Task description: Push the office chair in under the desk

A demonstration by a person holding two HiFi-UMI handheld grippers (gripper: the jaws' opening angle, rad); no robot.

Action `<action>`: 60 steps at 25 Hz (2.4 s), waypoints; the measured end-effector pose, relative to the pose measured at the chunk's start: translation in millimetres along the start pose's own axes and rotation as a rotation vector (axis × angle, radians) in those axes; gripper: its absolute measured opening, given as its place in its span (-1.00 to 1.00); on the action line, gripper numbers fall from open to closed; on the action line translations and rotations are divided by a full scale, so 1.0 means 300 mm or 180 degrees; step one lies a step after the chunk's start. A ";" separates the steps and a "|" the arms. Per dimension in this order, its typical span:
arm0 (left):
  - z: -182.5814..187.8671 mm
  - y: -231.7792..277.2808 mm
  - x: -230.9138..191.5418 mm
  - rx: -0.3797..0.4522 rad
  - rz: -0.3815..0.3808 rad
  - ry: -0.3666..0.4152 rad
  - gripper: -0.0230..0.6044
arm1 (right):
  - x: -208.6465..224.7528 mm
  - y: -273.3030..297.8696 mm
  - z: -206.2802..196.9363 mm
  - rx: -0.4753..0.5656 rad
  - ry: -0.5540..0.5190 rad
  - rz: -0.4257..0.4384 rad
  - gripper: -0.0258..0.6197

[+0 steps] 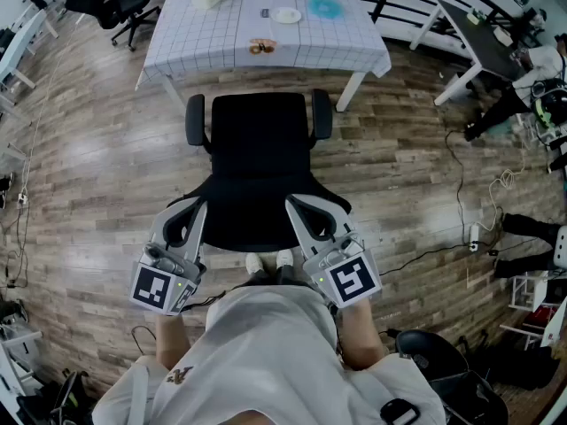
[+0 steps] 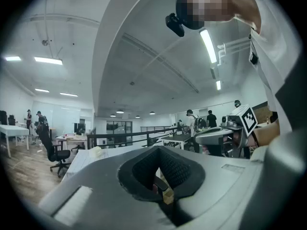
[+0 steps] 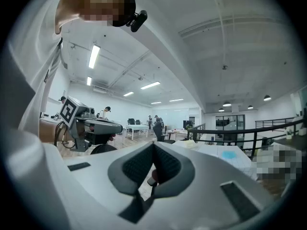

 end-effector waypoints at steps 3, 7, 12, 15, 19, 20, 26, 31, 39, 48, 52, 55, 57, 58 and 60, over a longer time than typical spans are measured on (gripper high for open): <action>0.015 0.006 0.003 0.0018 0.0004 0.0019 -0.92 | 0.000 -0.001 0.002 0.0001 0.0007 -0.0005 -0.91; 0.016 0.005 0.004 -0.0004 0.0005 0.0034 -0.92 | 0.000 0.000 0.007 0.0019 0.0009 -0.0005 -0.91; 0.019 0.011 0.006 -0.0002 0.0014 0.0045 -0.92 | -0.001 -0.001 0.010 0.0044 -0.0029 0.0005 -0.91; 0.014 0.009 0.007 0.0008 -0.0034 0.0101 -0.92 | 0.001 -0.004 0.006 0.0083 0.0015 0.0039 -0.91; 0.012 0.001 0.013 0.0011 -0.0103 0.0211 -0.92 | 0.004 -0.013 0.005 0.0093 0.0004 0.0102 -0.90; 0.012 0.000 0.013 0.0000 -0.0102 0.0250 -0.92 | 0.003 -0.017 0.007 0.0087 0.0005 0.0125 -0.86; 0.013 -0.015 0.009 0.0001 -0.0190 0.0287 -0.91 | 0.003 -0.038 0.009 0.0072 -0.0059 0.0213 -0.76; 0.010 -0.018 0.010 -0.0047 -0.0349 0.0379 -0.73 | -0.002 -0.047 -0.002 0.0038 -0.0098 0.0286 -0.61; 0.006 -0.048 0.036 -0.0231 -0.0702 0.0486 -0.35 | -0.020 -0.080 0.006 0.0028 -0.0172 0.0537 -0.48; -0.019 -0.061 0.071 -0.0571 -0.1111 0.0664 0.05 | -0.051 -0.094 0.028 0.0245 -0.0566 0.0989 -0.22; -0.031 -0.054 0.093 -0.0727 -0.1257 0.0811 0.14 | -0.067 -0.099 0.022 0.0185 -0.0601 0.1104 -0.07; -0.051 -0.050 0.103 -0.0845 -0.1272 0.0854 0.18 | -0.081 -0.101 0.007 0.0071 -0.0663 0.1170 0.03; -0.065 -0.044 0.107 -0.0919 -0.1272 0.0899 0.21 | -0.088 -0.099 -0.008 -0.0038 -0.0707 0.1205 0.05; -0.072 -0.040 0.109 -0.0953 -0.1268 0.0920 0.21 | -0.091 -0.097 -0.015 -0.0081 -0.0737 0.1218 0.10; -0.085 -0.034 0.112 -0.1020 -0.1246 0.0967 0.27 | -0.098 -0.090 -0.026 -0.0139 -0.0816 0.1238 0.16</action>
Point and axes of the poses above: the fingertips, and each gripper's own axes: y forward along the fingers, x to its right, z out of its top, the point moved 7 cm from there along -y, backward along the fingers, and after that the axes turned 14 degrees about -y, right-handed, at the moved point
